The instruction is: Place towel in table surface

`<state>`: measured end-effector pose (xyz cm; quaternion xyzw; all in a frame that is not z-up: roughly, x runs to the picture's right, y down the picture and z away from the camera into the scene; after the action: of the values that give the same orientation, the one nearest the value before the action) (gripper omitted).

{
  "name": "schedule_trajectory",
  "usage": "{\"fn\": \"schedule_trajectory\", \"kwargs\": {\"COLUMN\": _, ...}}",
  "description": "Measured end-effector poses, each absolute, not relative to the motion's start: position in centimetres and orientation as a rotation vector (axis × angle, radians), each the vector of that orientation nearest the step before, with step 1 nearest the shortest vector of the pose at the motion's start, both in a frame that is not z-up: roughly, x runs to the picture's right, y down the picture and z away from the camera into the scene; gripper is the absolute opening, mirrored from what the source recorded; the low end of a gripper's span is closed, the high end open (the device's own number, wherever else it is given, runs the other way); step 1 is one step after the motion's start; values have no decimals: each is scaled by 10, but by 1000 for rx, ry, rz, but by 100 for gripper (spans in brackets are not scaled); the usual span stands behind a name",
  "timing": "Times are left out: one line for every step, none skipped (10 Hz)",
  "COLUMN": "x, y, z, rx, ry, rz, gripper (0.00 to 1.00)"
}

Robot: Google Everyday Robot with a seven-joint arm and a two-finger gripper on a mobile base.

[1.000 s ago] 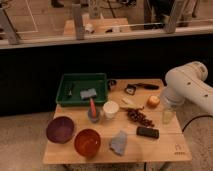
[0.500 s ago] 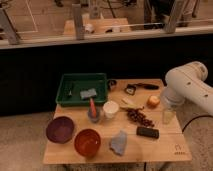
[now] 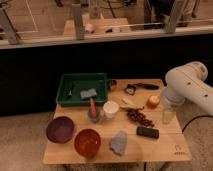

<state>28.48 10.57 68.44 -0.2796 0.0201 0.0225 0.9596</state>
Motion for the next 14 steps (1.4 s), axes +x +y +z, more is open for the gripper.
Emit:
{"fn": "schedule_trajectory", "kwargs": {"x": 285, "y": 106, "z": 684, "rx": -567, "ry": 41, "rz": 46, "gripper": 80}}
{"fn": "schedule_trajectory", "kwargs": {"x": 285, "y": 106, "z": 684, "rx": -567, "ry": 41, "rz": 46, "gripper": 80}}
{"fn": "schedule_trajectory", "kwargs": {"x": 285, "y": 106, "z": 684, "rx": -567, "ry": 41, "rz": 46, "gripper": 80}}
{"fn": "schedule_trajectory", "kwargs": {"x": 285, "y": 106, "z": 684, "rx": -567, "ry": 41, "rz": 46, "gripper": 80}}
{"fn": "schedule_trajectory", "kwargs": {"x": 285, "y": 106, "z": 684, "rx": -567, "ry": 41, "rz": 46, "gripper": 80}}
{"fn": "schedule_trajectory", "kwargs": {"x": 285, "y": 106, "z": 684, "rx": -567, "ry": 41, "rz": 46, "gripper": 80}}
{"fn": "schedule_trajectory", "kwargs": {"x": 285, "y": 106, "z": 684, "rx": -567, "ry": 41, "rz": 46, "gripper": 80}}
{"fn": "schedule_trajectory", "kwargs": {"x": 285, "y": 106, "z": 684, "rx": -567, "ry": 41, "rz": 46, "gripper": 80}}
{"fn": "schedule_trajectory", "kwargs": {"x": 285, "y": 106, "z": 684, "rx": -567, "ry": 41, "rz": 46, "gripper": 80}}
{"fn": "schedule_trajectory", "kwargs": {"x": 285, "y": 106, "z": 684, "rx": -567, "ry": 41, "rz": 46, "gripper": 80}}
{"fn": "schedule_trajectory", "kwargs": {"x": 283, "y": 108, "z": 685, "rx": -569, "ry": 36, "rz": 40, "gripper": 80}}
{"fn": "schedule_trajectory", "kwargs": {"x": 277, "y": 116, "z": 688, "rx": -584, "ry": 13, "rz": 15, "gripper": 80}}
{"fn": "schedule_trajectory", "kwargs": {"x": 264, "y": 129, "z": 694, "rx": -604, "ry": -22, "rz": -17, "gripper": 80}}
{"fn": "schedule_trajectory", "kwargs": {"x": 245, "y": 146, "z": 704, "rx": -628, "ry": -68, "rz": -52, "gripper": 80}}
